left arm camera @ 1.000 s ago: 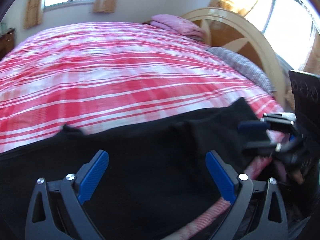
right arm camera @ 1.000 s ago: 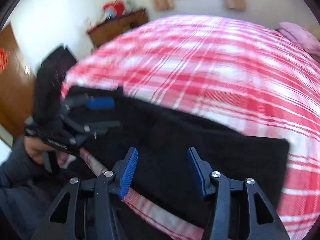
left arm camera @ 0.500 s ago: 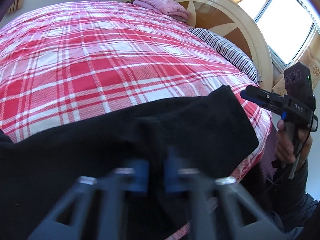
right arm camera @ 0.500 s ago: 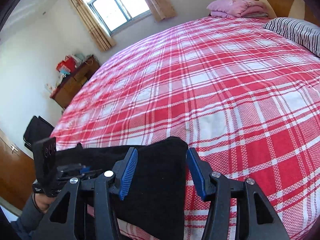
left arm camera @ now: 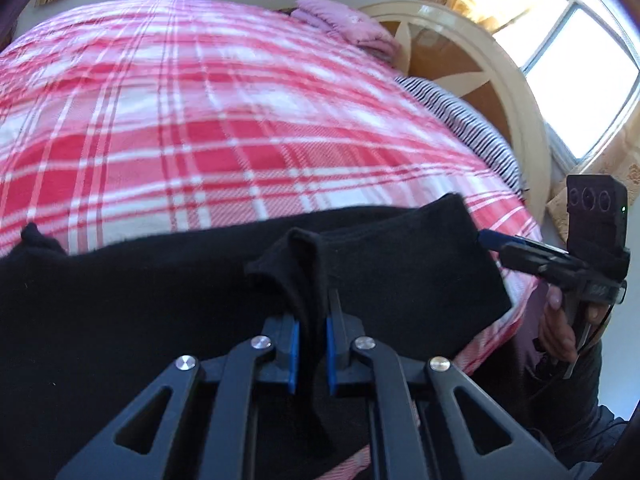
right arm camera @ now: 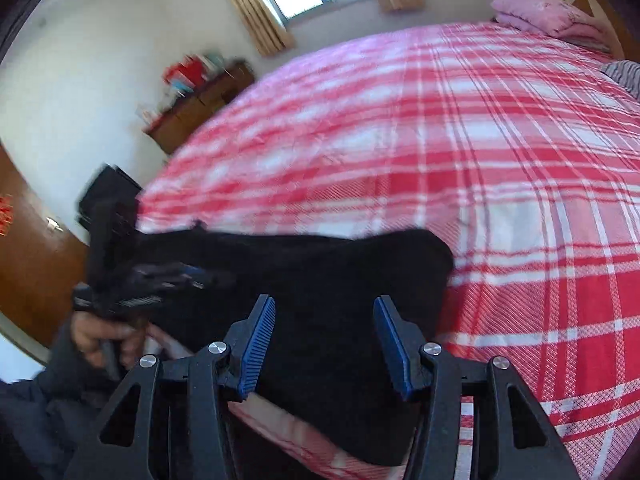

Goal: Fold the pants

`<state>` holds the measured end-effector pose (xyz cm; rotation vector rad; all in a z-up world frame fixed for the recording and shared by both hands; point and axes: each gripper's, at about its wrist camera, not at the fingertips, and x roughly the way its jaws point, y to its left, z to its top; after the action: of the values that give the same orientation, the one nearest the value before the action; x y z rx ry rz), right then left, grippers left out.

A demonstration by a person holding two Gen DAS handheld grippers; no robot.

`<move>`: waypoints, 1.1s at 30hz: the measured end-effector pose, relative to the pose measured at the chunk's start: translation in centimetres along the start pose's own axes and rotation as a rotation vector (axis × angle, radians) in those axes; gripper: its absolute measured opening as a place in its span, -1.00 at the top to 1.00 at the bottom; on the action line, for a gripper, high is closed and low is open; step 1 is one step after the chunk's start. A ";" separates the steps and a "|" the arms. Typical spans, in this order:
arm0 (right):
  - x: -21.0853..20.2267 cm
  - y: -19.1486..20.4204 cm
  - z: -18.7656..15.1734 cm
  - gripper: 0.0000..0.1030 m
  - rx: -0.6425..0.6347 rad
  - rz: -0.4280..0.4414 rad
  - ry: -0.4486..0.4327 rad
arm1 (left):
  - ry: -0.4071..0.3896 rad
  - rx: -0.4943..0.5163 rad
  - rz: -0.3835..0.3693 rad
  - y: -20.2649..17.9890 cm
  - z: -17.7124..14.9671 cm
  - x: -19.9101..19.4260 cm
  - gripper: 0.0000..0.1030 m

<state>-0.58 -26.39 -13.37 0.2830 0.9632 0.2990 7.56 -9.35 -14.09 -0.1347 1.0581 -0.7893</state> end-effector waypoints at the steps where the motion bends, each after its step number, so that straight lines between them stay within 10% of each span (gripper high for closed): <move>1: 1.3 -0.9 -0.3 -0.04 0.024 -0.048 0.039 | 0.006 -0.009 -0.003 0.2 -0.1 0.2 0.71; 8: 0.2 -2.6 -0.1 -0.04 0.088 0.071 -0.085 | -0.004 0.013 0.024 0.0 -0.5 0.2 0.56; 13: 0.5 -4.3 1.4 -0.21 0.161 0.064 -0.133 | -0.034 0.130 0.138 -1.7 -0.9 0.0 -0.20; 15: 2.4 -5.9 1.6 -0.21 0.229 -0.014 -0.064 | -0.045 0.153 0.182 -1.8 -0.9 -0.1 -0.30; 22: -2.3 -4.4 1.3 -0.21 0.218 0.150 -0.161 | -0.094 0.135 0.186 -0.9 -1.0 -1.4 -0.54; 26: -2.7 -2.9 -1.1 -0.21 0.173 0.343 -0.070 | -0.078 0.120 0.232 -0.1 -1.2 -0.9 -0.54; 29: 0.0 -1.8 -4.1 -0.21 0.085 0.278 0.119 | -0.085 0.115 0.232 0.3 -1.5 -0.7 -0.55; 33: -0.5 -2.4 -3.9 -0.21 0.117 0.318 0.096 | -0.078 0.152 0.263 -0.4 -1.5 -0.3 -0.60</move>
<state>-3.76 -28.38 -15.99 0.5345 1.0318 0.5513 6.01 -9.00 -14.45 0.1006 0.9158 -0.6175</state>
